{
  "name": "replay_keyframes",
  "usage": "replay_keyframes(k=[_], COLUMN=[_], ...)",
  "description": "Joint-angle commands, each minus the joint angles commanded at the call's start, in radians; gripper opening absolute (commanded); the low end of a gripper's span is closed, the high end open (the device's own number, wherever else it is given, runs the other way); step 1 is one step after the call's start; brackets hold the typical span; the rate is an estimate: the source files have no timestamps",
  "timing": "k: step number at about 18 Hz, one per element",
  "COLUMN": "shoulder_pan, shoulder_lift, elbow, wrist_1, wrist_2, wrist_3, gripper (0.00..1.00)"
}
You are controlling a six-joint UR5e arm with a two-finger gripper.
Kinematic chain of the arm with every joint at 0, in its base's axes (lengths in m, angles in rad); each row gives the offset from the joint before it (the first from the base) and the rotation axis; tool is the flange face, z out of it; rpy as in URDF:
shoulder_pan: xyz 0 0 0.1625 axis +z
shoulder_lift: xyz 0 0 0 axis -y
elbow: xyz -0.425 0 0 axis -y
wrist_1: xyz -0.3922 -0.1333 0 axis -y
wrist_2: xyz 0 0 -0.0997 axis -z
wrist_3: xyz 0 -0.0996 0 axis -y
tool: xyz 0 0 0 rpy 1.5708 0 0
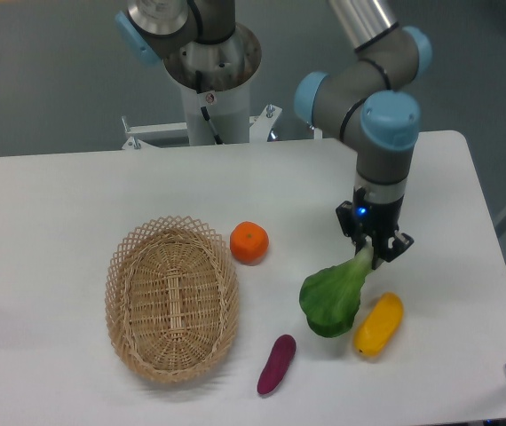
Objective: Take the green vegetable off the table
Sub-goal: 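Lift the gripped bok choy up off the table by its stem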
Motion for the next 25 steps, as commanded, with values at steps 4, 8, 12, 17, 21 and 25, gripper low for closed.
replay_keyframes(k=[4, 8, 12, 17, 21, 25], shoulder_pan=[0.028, 0.066, 0.080, 0.080, 0.080, 0.081], shoulder_lift=[0.044, 0.080, 0.091, 0.091, 0.092, 0.094], elbow=[0.024, 0.049, 0.067, 0.075, 0.077, 0.077], wrist_1=[-0.012, -0.046, -0.072, -0.075, -0.075, -0.075], wrist_2=[-0.028, -0.086, -0.106, -0.109, -0.109, -0.109], wrist_3=[-0.018, -0.020, -0.022, -0.046, -0.048, -0.048], gripper=[0.40, 0.40, 0.40, 0.40, 0.40, 0.40])
